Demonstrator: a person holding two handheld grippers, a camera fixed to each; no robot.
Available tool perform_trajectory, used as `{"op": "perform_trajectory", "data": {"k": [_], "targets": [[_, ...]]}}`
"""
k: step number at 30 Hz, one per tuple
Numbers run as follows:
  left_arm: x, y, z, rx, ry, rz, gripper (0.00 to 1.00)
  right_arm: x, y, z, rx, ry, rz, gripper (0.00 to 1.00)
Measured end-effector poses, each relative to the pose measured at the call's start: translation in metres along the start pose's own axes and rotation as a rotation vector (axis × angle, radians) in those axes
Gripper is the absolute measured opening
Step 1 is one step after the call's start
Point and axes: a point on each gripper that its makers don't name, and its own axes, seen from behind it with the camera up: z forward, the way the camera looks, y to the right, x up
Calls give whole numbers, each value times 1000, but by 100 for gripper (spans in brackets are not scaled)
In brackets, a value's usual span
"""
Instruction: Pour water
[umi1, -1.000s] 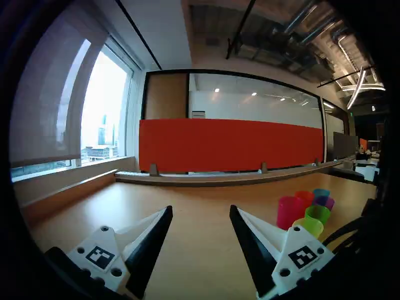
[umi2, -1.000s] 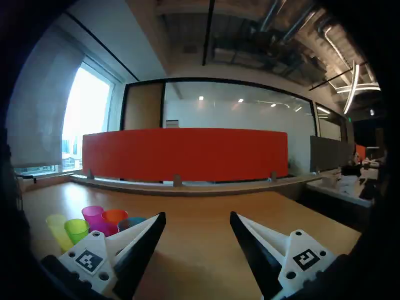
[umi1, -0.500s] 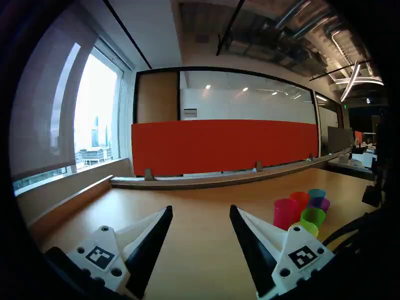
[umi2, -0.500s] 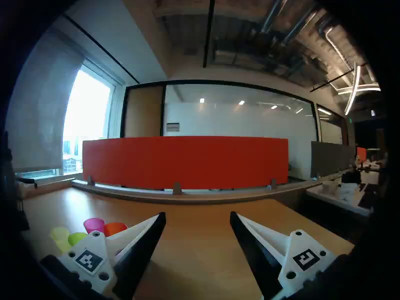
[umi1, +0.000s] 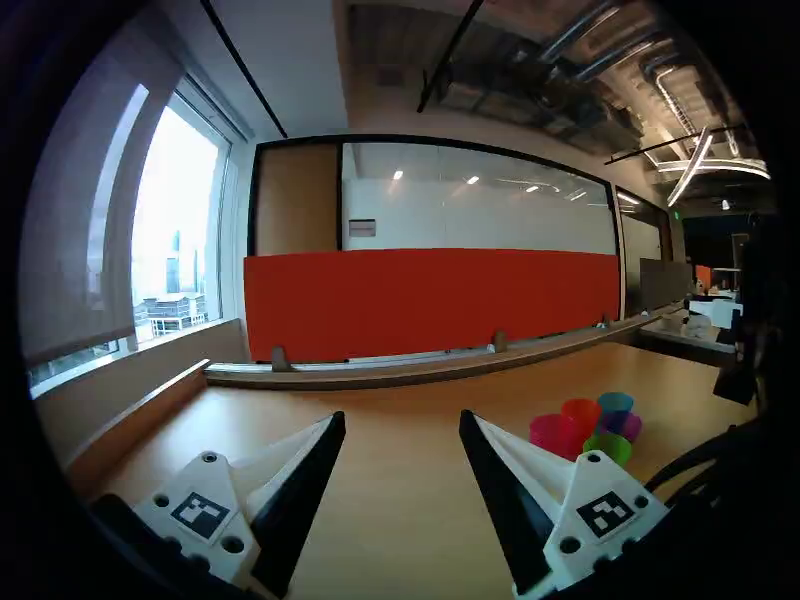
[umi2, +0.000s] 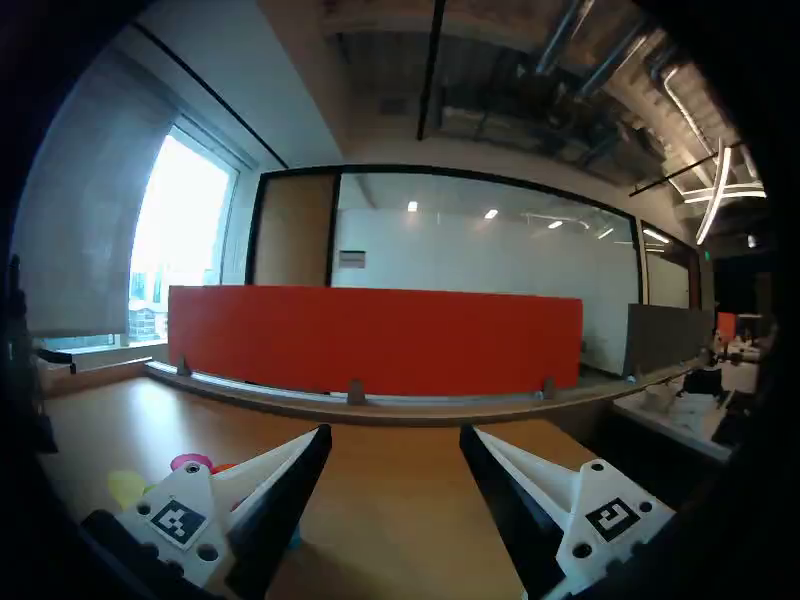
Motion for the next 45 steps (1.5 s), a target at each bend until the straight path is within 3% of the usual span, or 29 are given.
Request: {"op": "perform_trajectory", "data": {"k": [20,26,35,39,45], "targets": [[1,6,8,-39,-52,35,84,4,-6,9,30,-23,13,99],[4,20,9,-106,-55,27,84,3,-18,10,76,-32,8,99],[7,43,10,-218,-79,29,84,2,-44,7,200,-73,6,99],[7,50,10,-263,-96,58,84,4,-49,7,228,-79,-8,99],[9,56,11,-282,-108,97,84,8,-53,8,248,-81,-32,99]]}}
